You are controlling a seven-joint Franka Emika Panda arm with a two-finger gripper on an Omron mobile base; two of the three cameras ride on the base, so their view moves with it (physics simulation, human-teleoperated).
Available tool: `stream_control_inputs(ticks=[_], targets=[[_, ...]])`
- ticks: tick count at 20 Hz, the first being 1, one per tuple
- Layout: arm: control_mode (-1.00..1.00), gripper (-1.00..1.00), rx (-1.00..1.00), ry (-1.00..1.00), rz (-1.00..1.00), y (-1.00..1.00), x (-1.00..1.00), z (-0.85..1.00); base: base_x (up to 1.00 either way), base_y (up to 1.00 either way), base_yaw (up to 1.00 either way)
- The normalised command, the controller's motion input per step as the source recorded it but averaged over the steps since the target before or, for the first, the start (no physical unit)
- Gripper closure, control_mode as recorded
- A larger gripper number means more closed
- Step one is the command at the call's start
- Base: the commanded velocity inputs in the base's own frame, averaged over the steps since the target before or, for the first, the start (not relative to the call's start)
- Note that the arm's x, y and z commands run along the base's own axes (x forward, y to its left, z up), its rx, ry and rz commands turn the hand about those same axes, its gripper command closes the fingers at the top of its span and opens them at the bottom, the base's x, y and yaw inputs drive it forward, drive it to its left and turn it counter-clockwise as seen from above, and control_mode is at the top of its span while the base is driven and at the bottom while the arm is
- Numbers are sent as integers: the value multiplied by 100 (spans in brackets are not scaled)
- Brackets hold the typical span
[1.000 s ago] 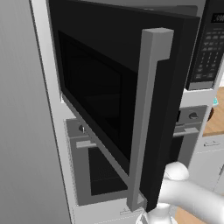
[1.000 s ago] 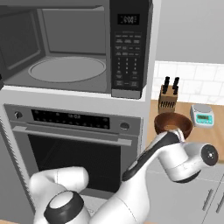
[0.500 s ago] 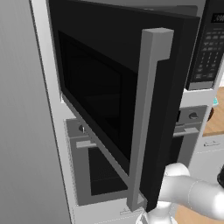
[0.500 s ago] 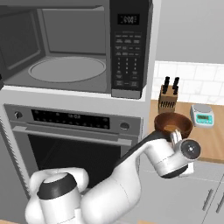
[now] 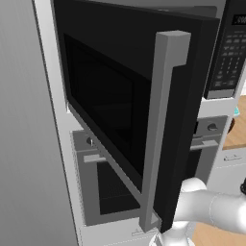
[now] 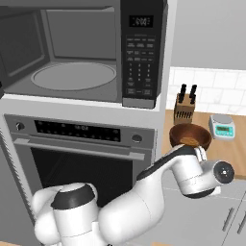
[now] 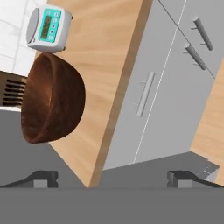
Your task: Open the microwave, place the bowl with waffle inside the microwave, then close the microwave door and turn it on.
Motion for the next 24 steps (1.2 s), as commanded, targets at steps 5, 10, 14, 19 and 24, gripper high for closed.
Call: stream_control_inputs(ticks=[5, 10, 14, 19, 24], targets=[[-100, -100, 0, 1, 3, -1, 7, 0, 0, 0, 0], [-100, -100, 0, 0, 0, 0, 18, 0, 0, 0, 0], [-100, -100, 0, -2, 8, 0, 39, 0, 0, 0, 0], [-100, -100, 1, 0, 8, 0, 35, 0, 0, 0, 0], [-100, -100, 0, 0, 2, 0, 22, 6, 0, 0, 0]])
